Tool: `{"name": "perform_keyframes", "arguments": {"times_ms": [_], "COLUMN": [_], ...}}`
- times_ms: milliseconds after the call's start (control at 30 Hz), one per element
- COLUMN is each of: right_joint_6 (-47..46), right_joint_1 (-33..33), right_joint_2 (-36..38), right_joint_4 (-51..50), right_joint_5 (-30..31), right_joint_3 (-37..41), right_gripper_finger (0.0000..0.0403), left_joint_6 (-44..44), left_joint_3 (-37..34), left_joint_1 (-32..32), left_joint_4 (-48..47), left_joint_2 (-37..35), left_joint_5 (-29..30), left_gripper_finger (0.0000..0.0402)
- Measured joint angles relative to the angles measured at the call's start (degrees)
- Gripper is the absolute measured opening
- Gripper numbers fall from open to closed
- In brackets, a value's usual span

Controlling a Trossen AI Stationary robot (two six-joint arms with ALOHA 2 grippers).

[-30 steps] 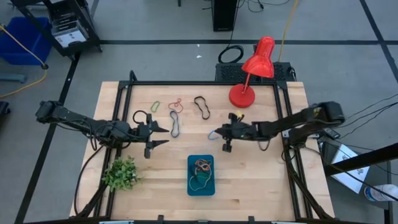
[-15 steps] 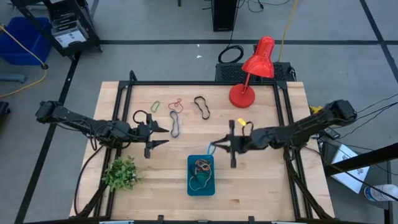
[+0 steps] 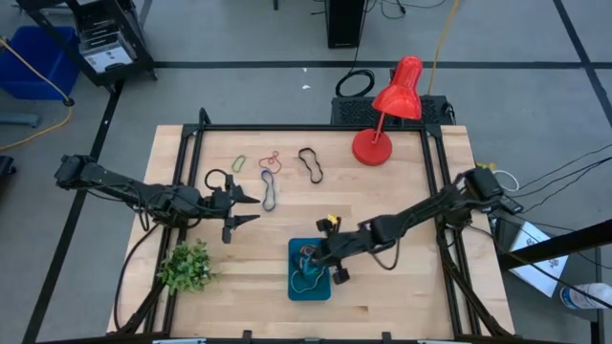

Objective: Pick and place rubber bands into bin
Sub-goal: Put the light blue rubber band into the blue bin

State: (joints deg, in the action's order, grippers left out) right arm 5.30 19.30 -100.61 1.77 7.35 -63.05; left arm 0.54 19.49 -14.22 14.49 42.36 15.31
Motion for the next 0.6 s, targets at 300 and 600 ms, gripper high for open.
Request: {"name": "perform_keyframes", "arguments": {"times_ms": [300,600], "right_joint_6": [-2.69,-2.71], "right_joint_1": [-0.05,-0.05], "right_joint_2": [-4.53,-3.9], "right_joint_4": [0.3,0.29], "right_joint_5": [0.03,0.05], "right_joint_3": [0.0,-0.02], "right_gripper_finger": [0.0,0.0019], "left_joint_6": [0.0,-0.01], "left_joint_3": [0.0,0.0], "left_joint_1": [0.0,0.0], "left_joint_4": [-0.23,-0.57], "left_joint_2": [0.01,0.01], "left_joint_5": [-0.04,-0.1], "left_gripper_finger": [0.02,0.02]}}
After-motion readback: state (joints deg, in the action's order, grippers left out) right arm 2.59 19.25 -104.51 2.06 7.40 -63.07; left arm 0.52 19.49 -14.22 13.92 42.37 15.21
